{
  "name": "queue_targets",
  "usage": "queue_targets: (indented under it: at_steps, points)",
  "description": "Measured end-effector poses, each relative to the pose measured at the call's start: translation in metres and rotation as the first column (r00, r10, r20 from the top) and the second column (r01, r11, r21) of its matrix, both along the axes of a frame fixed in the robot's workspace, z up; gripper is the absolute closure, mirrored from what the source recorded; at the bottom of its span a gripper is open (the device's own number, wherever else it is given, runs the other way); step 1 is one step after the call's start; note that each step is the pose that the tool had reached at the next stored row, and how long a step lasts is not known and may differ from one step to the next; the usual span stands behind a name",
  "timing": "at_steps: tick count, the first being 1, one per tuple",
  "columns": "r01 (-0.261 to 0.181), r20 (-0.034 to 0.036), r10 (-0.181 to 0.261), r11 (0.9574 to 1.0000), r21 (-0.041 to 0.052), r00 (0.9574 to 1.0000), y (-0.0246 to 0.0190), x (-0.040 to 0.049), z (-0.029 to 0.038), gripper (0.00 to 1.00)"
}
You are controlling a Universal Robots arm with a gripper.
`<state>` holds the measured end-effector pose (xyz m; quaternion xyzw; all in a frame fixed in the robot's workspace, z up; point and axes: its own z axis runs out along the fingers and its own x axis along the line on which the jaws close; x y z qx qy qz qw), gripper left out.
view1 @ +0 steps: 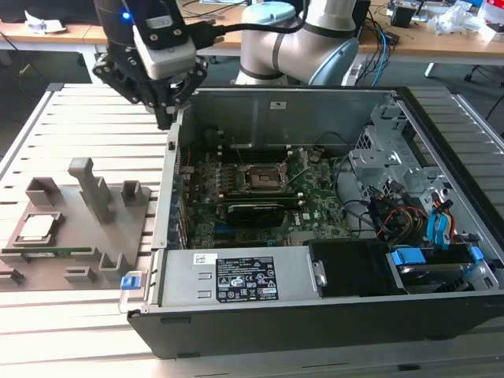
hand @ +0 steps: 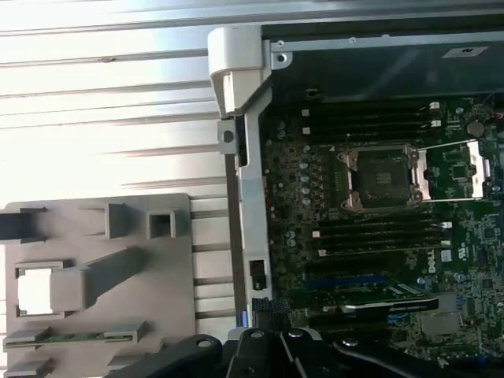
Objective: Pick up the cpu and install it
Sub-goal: 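Reach for the cpu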
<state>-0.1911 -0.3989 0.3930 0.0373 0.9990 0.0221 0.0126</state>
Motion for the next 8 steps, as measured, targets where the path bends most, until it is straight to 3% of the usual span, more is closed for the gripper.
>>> queue_targets:
  at_steps: [2, 4, 8]
  points:
    - [0.0, 0.0003, 0.0, 1.0, -0.0001, 1.0, 0.0, -0.0143, 0.0001, 0.89]
    - [0.0, 0.001, 0.0, 1.0, -0.0001, 1.0, 0.0, -0.0366, 0.0, 0.89]
    - [0.0, 0.0012, 0.0, 1.0, 0.0, 1.0, 0.0, -0.055, -0.0001, 0.89]
